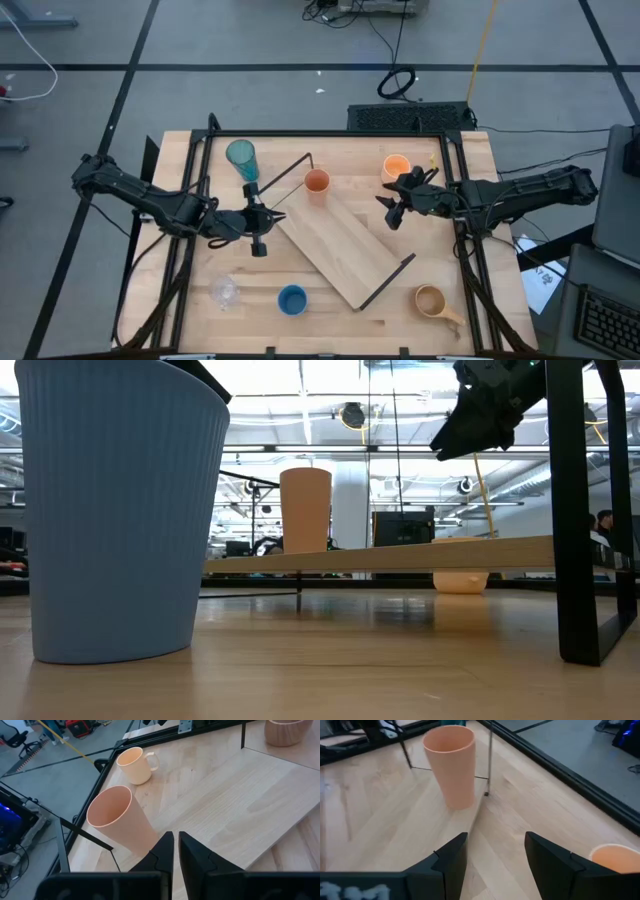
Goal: Stack small to large cups/mugs on shelf
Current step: Put the yellow mug on the shelf
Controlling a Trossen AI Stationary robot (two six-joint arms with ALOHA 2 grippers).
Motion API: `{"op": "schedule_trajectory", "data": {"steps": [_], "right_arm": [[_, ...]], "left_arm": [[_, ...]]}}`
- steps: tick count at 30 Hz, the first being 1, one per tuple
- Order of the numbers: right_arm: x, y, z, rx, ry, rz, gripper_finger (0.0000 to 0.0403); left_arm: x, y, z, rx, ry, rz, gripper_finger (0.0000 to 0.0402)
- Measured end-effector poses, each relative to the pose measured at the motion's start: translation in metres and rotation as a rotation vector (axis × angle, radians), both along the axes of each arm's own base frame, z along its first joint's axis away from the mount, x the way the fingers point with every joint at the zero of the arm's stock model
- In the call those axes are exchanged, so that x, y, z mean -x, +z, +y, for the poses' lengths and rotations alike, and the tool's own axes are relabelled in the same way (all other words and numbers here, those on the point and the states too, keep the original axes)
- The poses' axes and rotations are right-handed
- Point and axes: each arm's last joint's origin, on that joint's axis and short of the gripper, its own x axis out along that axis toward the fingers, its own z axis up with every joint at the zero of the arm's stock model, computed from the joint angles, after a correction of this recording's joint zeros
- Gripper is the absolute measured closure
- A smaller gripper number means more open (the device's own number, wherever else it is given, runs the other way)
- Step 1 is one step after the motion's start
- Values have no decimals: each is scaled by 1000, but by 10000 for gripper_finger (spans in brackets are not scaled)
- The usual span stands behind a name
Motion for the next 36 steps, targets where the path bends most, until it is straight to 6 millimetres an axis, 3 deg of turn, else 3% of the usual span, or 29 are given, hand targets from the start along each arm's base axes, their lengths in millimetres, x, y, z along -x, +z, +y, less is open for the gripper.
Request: {"op": "schedule_trajectory", "data": {"steps": [22,36], "right_arm": [[5,-3,-1,1,-9,63,213],[20,37,-10,-78,-9,221,277]], "left_arm": [[1,0,-3,167,77,-55,371],[1,0,-4,154,68,-53,371]]}}
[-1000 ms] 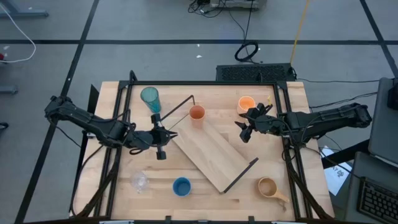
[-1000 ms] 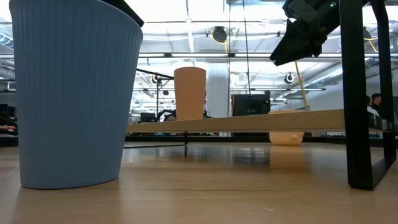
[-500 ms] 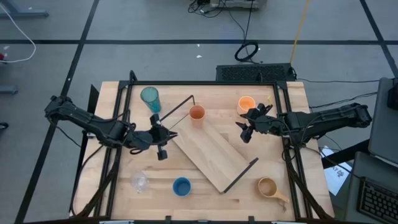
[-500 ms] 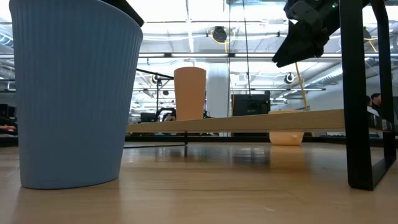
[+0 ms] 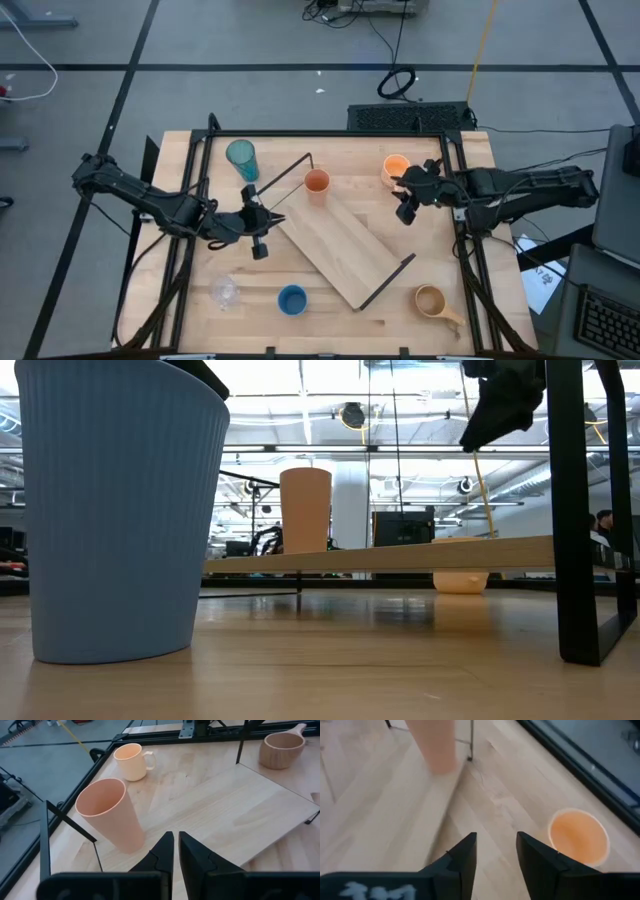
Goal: Stack small to large cups/mugs on shelf
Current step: Put the yellow mug on the shelf
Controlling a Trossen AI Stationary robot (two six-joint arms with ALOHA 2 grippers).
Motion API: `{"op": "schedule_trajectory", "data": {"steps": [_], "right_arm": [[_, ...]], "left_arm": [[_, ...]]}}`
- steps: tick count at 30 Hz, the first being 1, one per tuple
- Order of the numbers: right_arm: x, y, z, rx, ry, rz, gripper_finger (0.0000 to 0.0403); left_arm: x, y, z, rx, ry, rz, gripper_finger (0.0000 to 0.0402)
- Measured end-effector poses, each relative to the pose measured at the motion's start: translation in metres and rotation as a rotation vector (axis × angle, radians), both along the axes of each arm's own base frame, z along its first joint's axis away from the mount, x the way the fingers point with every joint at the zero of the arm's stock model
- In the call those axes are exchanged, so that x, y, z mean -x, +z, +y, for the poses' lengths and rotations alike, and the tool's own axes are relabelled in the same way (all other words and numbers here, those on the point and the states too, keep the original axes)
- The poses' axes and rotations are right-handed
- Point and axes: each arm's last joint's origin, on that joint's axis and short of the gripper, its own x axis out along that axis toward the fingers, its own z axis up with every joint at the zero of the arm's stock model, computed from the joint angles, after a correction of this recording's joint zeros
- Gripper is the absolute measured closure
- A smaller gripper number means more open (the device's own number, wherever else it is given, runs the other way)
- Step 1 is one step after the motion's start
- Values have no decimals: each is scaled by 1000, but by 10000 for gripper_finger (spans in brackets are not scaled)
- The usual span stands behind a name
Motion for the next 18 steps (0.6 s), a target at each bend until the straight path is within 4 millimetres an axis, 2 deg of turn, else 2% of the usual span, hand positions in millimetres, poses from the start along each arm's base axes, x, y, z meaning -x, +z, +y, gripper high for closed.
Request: {"op": "schedule_trajectory", "data": {"steps": [9,18], "right_arm": [[8,6,-21,-74,19,151,304],[-7,18,-48,-107,0,318,305]], "left_arm": [[0,0,0,-26,-14,8,371],[0,0,0,-45,-25,14,371]]}}
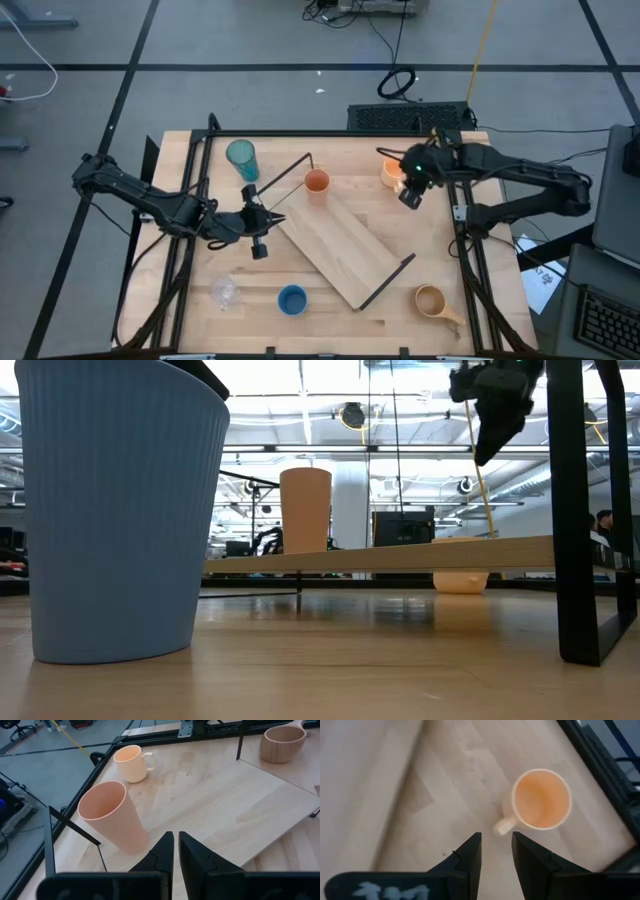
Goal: Stack small to large cups/mugs on shelf
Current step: Put the yellow mug on the shelf
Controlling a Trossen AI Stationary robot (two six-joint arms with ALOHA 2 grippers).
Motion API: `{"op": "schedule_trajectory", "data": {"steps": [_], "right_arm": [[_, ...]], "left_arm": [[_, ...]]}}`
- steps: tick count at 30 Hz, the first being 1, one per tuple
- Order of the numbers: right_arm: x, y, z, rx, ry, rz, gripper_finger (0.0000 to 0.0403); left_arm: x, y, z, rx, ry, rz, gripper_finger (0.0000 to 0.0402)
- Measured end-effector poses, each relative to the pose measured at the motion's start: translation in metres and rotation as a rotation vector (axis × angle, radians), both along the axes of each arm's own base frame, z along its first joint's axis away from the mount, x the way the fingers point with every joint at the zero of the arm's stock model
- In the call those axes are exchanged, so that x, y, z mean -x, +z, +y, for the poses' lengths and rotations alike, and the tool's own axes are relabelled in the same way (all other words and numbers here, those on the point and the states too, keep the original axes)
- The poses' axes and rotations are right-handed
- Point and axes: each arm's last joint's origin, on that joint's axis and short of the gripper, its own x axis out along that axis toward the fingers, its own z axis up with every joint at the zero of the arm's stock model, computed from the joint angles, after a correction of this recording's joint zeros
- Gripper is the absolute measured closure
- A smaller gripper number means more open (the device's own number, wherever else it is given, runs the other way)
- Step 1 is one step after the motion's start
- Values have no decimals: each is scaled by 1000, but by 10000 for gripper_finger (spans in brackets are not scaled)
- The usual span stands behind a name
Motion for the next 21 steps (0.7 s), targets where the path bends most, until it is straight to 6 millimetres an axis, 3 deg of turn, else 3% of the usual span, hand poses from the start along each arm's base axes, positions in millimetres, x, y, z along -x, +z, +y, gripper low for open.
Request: {"op": "schedule_trajectory", "data": {"steps": [10,21], "right_arm": [[-29,-2,-33,4,81,213,300],[-43,-8,-69,-34,141,273,240]], "left_arm": [[0,0,0,-24,-14,8,371],[0,0,0,-70,-46,18,371]]}}
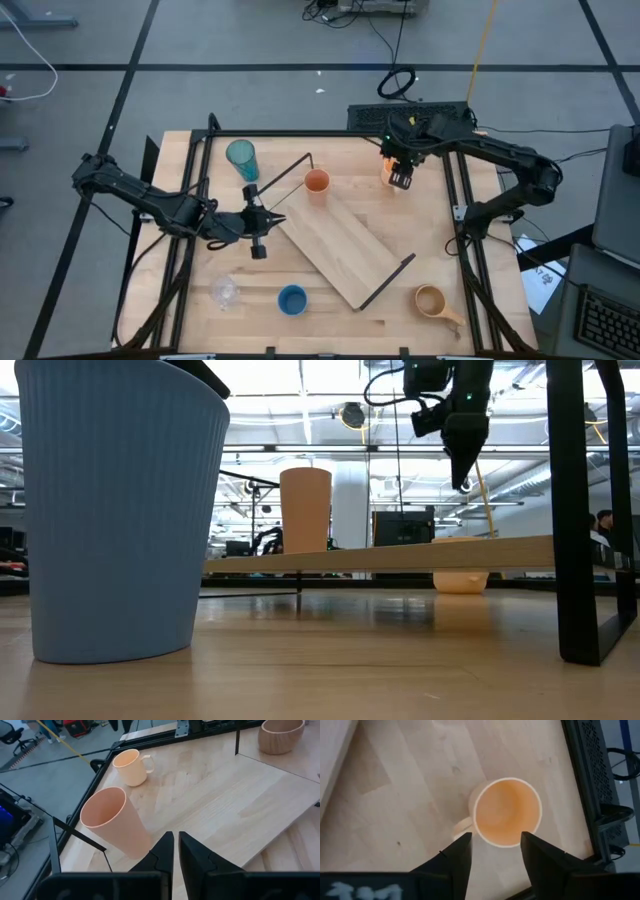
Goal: Stack small to large cups/mugs on shelf
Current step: Put the yellow mug on the shelf
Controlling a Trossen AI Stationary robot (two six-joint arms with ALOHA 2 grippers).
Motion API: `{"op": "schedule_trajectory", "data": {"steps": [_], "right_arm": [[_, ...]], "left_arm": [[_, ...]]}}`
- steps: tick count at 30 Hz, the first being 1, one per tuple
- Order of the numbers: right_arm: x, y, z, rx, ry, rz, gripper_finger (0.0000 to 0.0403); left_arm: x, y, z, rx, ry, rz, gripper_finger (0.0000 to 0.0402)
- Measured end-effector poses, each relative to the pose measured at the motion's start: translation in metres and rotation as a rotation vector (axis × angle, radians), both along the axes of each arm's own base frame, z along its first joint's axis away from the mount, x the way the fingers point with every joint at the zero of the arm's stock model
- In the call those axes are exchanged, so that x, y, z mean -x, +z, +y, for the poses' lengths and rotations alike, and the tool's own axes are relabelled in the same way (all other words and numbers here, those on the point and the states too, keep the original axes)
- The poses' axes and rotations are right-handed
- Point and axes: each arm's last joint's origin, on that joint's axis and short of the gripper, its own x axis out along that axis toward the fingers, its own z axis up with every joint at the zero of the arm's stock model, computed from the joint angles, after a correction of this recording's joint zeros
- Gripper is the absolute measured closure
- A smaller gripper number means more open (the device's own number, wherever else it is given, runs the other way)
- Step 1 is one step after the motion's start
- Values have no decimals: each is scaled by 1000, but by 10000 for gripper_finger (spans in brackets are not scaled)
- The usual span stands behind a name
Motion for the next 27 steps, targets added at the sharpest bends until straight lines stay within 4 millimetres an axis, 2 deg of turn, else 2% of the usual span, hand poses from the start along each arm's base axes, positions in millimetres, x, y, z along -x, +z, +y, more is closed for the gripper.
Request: {"op": "schedule_trajectory", "data": {"steps": [13,21,27], "right_arm": [[0,-5,-20,9,-28,-5,239],[0,-5,-21,11,-46,-13,207],[2,-6,-20,-15,-7,5,202]], "left_arm": [[0,0,0,-20,-16,12,371],[0,-1,0,-38,-27,22,371],[0,-1,0,-40,-28,22,371]]}}
